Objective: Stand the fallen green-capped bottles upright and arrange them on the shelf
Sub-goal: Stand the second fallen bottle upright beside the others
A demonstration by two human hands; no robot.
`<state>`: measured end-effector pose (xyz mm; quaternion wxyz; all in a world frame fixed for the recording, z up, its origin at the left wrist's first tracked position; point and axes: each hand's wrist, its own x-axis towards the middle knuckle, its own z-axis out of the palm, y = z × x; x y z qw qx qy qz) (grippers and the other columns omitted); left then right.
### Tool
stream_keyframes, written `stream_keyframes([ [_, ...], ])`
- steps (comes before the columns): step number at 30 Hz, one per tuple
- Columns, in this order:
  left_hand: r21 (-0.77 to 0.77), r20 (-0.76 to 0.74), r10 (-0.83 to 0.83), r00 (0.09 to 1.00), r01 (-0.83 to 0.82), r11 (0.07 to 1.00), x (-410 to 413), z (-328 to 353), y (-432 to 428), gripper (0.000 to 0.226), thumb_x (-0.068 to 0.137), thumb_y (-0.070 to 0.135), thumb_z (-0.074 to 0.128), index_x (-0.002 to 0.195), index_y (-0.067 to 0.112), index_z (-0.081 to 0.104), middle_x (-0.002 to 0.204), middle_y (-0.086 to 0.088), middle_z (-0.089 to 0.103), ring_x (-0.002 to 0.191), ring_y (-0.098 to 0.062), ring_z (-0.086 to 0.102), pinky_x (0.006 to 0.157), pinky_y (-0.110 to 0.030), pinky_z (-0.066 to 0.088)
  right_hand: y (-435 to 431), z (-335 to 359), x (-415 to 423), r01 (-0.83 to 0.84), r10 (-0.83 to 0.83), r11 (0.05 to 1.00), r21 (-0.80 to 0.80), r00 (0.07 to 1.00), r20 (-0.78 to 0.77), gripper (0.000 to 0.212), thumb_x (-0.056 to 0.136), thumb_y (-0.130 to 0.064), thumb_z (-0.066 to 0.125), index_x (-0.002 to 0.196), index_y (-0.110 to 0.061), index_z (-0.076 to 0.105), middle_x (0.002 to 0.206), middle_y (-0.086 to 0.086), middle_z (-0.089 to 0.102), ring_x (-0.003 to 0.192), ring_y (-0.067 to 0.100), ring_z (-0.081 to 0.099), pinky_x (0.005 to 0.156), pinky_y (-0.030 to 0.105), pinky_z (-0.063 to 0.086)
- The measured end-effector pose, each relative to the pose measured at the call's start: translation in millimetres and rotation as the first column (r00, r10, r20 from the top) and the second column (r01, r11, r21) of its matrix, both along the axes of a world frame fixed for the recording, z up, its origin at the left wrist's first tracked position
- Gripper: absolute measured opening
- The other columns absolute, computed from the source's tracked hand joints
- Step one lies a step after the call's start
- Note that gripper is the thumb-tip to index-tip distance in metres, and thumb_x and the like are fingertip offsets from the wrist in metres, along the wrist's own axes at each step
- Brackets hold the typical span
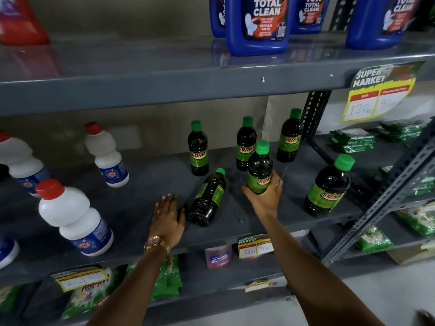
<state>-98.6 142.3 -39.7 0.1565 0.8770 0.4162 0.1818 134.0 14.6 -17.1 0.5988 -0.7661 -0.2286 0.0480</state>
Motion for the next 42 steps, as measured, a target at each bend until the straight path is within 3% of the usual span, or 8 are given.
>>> stream_keyframes([
  [2,0.000,0.009,0.004,1.000,-0.004,1.000,0,0,-1,0.049,0.094,0.024,0.042,0.139,0.006,0.033,0.151,-0.016,0.028,0.143,-0.027,0.017,0.118,-0.040,0.008,-9,-5,0,-0.088,0.090,0.994,0.058,0.995,-0.037,0.083,0.063,-0.005,0.076,0.137,-0.019,0.039,0.125,0.001,0.053,0.111,0.017,0.055,0.102,0.042,0.046],
  [4,0.008,0.015,0.007,1.000,-0.007,1.000,0,1,-2,0.049,0.094,0.023,0.042,0.139,0.006,0.034,0.151,-0.016,0.028,0.142,-0.027,0.017,0.118,-0.039,0.008,-12,-7,-1,-0.077,0.079,0.996,0.052,0.997,-0.026,0.074,0.067,-0.001,0.073,0.133,-0.018,0.045,0.119,0.002,0.058,0.105,0.016,0.057,0.098,0.041,0.048],
  [10,0.012,0.010,0.015,1.000,-0.015,1.000,1,2,-3,0.049,0.095,0.025,0.041,0.140,0.007,0.032,0.152,-0.014,0.027,0.143,-0.025,0.016,0.119,-0.038,0.007,-2,-11,5,0.030,-0.030,0.999,0.025,1.000,0.008,0.077,0.062,-0.018,0.086,0.128,-0.017,0.046,0.125,0.004,0.044,0.120,0.025,0.049,0.105,0.045,0.043],
  [14,0.003,-0.002,0.011,1.000,-0.011,1.000,0,2,-4,0.051,0.095,0.026,0.040,0.141,0.007,0.029,0.153,-0.014,0.025,0.143,-0.024,0.014,0.118,-0.037,0.005,-3,-13,9,-0.011,0.011,0.999,-0.039,1.000,-0.008,0.084,0.057,-0.022,0.089,0.130,-0.017,0.048,0.128,0.006,0.050,0.119,0.022,0.050,0.105,0.041,0.042],
  [20,-0.004,0.005,-0.004,1.000,0.004,1.000,-2,2,-3,0.049,0.095,0.025,0.042,0.140,0.008,0.032,0.152,-0.014,0.027,0.143,-0.026,0.015,0.119,-0.039,0.007,-25,-9,9,-0.091,0.093,0.992,-0.091,0.995,0.021,0.069,0.059,-0.022,0.087,0.121,-0.017,0.057,0.116,0.003,0.067,0.109,0.019,0.061,0.097,0.041,0.050],
  [27,0.013,-0.002,-0.005,1.000,0.005,1.000,-1,0,-2,0.047,0.094,0.022,0.044,0.137,0.004,0.036,0.150,-0.019,0.030,0.141,-0.031,0.020,0.118,-0.042,0.010,-84,-17,-22,-0.099,0.104,0.993,-0.063,0.992,0.074,0.062,0.062,-0.026,0.087,0.116,-0.016,0.059,0.101,-0.005,0.065,0.097,0.017,0.064,0.090,0.037,0.052],
  [31,0.027,-0.010,-0.015,1.000,0.015,1.000,-2,-2,-2,0.046,0.094,0.021,0.044,0.136,0.004,0.037,0.149,-0.020,0.032,0.141,-0.033,0.021,0.117,-0.044,0.012,-96,-22,-31,-0.072,0.080,0.994,-0.084,0.991,0.104,0.069,0.062,-0.032,0.086,0.122,-0.013,0.057,0.110,0.005,0.070,0.101,0.020,0.064,0.092,0.040,0.052],
  [42,0.038,-0.028,-0.012,1.000,0.013,0.999,-2,-1,-4,0.046,0.094,0.021,0.043,0.136,0.004,0.036,0.149,-0.019,0.032,0.141,-0.032,0.021,0.117,-0.044,0.012,-102,-24,-36,-0.066,0.079,0.993,-0.102,0.989,0.126,0.080,0.064,-0.037,0.084,0.132,-0.012,0.051,0.119,0.006,0.067,0.109,0.016,0.060,0.097,0.035,0.048],
])
